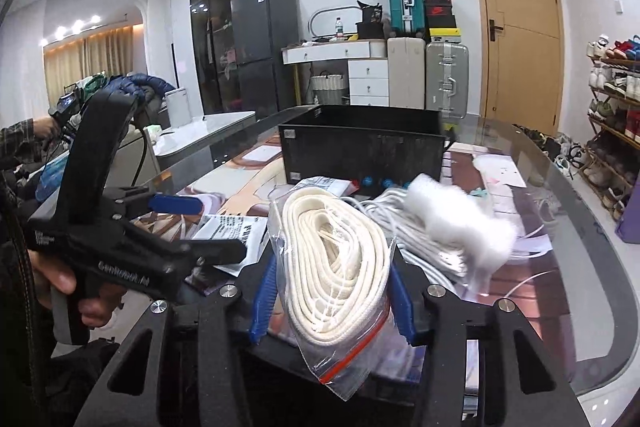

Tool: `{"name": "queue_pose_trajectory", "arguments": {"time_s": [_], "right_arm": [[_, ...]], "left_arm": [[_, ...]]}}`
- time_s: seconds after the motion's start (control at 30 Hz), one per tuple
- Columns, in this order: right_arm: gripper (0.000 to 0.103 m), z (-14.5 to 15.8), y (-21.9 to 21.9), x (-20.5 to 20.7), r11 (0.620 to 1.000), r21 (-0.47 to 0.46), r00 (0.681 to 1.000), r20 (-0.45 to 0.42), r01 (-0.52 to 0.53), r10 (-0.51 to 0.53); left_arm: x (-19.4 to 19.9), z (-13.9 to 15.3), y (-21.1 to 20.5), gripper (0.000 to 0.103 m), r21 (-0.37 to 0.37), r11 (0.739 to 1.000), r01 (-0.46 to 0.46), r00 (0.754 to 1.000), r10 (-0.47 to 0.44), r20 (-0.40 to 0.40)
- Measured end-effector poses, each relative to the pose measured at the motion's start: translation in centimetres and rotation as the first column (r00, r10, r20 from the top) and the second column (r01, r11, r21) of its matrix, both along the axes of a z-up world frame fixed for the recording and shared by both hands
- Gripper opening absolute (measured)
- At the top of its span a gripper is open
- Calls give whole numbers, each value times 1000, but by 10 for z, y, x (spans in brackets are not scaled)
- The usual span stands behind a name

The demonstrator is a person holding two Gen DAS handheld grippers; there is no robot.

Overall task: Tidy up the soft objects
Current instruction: 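Lift the rope bag with the right gripper while the left gripper approaches the silver packet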

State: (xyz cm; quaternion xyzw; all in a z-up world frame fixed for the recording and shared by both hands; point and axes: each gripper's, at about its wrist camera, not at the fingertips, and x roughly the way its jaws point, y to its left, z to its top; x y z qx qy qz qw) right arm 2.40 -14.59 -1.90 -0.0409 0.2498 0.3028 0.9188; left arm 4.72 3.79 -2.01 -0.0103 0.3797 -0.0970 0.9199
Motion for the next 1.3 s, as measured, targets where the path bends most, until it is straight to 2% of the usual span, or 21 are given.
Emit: {"name": "queue_pose_trajectory", "arguments": {"time_s": [0.1, 0.23, 0.5, 0.67, 0.8, 0.9, 1.03, 1.13, 1.3], "right_arm": [[49, 2, -4, 2, 1000, 3, 1000, 4, 12, -12], [49, 2, -5, 1, 1000, 4, 1000, 6, 15, -15], [49, 5, -8, 0, 1000, 9, 1000, 12, 24, -24], [49, 7, -15, -2, 999, 16, 999, 16, 42, -42], [49, 8, -17, -4, 999, 19, 999, 17, 46, -47], [49, 8, -17, -3, 999, 20, 999, 16, 47, -47], [49, 7, -18, -4, 999, 17, 999, 15, 47, -47], [49, 7, -17, -3, 999, 18, 999, 14, 46, -46], [49, 6, -17, -3, 999, 16, 999, 16, 44, -45]], "left_arm": [[-1, -1, -4, 103, 8, 1000, 14, 1000, -14, -17], [0, -1, -7, 103, -23, 1000, 5, 999, -6, -36], [5, -1, -23, 103, -44, 998, 45, 998, -47, -35], [17, -1, -27, 103, -49, 999, 21, 999, -23, -41], [22, -3, -31, 103, 21, 1000, -2, 999, 3, -53], [18, -6, -24, 103, 55, 998, -6, 998, 9, -54], [12, -6, -5, 103, 60, 998, -33, 998, 37, -58], [11, -5, 8, 103, 40, 997, -66, 996, 68, -59], [13, -4, 7, 103, 13, 997, -71, 995, 71, -65]]}}
